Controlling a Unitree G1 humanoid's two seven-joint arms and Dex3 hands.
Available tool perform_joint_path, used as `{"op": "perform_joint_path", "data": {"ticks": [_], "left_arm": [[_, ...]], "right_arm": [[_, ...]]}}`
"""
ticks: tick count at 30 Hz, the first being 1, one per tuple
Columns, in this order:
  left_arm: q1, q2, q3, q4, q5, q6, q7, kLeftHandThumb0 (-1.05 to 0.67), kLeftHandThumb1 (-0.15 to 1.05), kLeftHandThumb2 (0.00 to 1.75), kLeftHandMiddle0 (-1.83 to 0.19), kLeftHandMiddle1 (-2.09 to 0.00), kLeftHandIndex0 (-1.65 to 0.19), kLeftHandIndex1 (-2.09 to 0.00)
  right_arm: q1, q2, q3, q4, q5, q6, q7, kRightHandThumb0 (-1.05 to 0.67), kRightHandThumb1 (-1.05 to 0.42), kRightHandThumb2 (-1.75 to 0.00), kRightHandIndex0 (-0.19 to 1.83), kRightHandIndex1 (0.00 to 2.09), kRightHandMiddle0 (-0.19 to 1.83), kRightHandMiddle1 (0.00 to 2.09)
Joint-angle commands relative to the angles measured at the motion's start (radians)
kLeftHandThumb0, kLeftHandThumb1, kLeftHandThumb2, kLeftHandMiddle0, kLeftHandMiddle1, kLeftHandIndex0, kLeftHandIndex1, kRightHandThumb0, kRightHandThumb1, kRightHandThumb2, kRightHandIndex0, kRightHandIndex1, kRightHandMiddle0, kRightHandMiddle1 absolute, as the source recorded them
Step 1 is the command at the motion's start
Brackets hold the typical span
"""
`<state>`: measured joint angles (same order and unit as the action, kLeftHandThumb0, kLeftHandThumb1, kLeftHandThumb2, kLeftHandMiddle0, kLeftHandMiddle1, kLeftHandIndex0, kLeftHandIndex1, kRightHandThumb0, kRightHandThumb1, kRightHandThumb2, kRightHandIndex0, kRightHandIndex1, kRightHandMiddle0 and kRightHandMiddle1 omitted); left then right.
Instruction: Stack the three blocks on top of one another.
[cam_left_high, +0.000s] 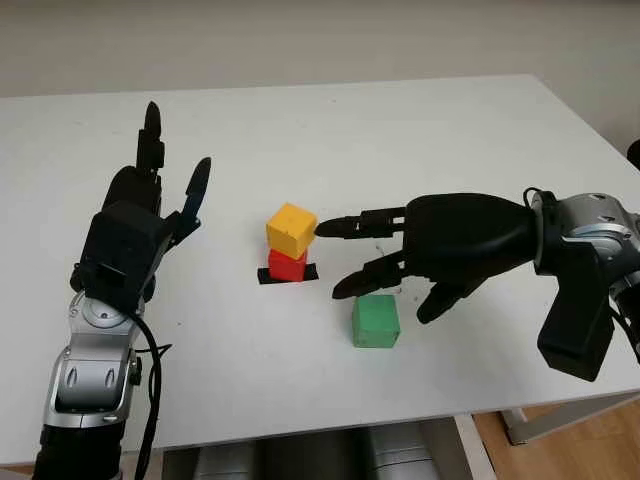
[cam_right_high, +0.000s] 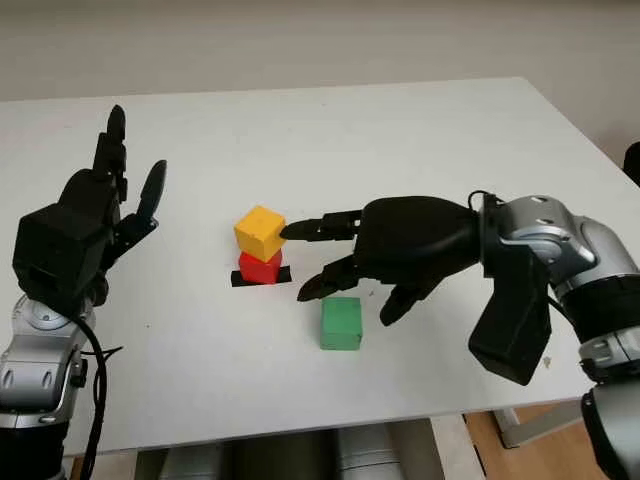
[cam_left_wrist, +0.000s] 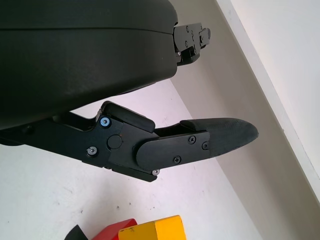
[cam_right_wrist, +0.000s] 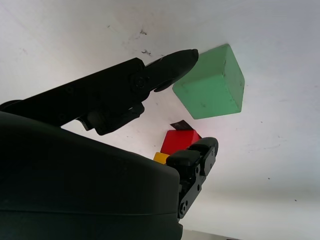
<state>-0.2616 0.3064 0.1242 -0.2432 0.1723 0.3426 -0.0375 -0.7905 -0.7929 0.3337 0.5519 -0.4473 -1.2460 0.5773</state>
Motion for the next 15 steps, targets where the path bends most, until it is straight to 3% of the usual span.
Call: {"op": "perform_joint_path", "data": {"ticks": [1, 15], "left_arm": [[0.004, -0.001, -0.004, -0.022, 0.006, -0.003, 0.004, -0.78, 1.05, 0.6, 0.19, -0.05, 0.16, -0.06], [0.01, -0.004, -0.001, -0.024, -0.001, -0.011, -0.005, -0.78, 1.05, 0.6, 0.19, -0.04, 0.17, -0.05]], "right_arm": [[-0.018, 0.011, 0.006, 0.011, -0.014, -0.016, -0.017, -0.5, -0.89, -0.05, 0.02, 0.06, 0.54, 0.17], [-0.029, 0.032, 0.033, 0.079, -0.086, -0.064, -0.083, -0.54, -0.87, -0.05, 0.02, 0.06, 0.57, 0.22]]}}
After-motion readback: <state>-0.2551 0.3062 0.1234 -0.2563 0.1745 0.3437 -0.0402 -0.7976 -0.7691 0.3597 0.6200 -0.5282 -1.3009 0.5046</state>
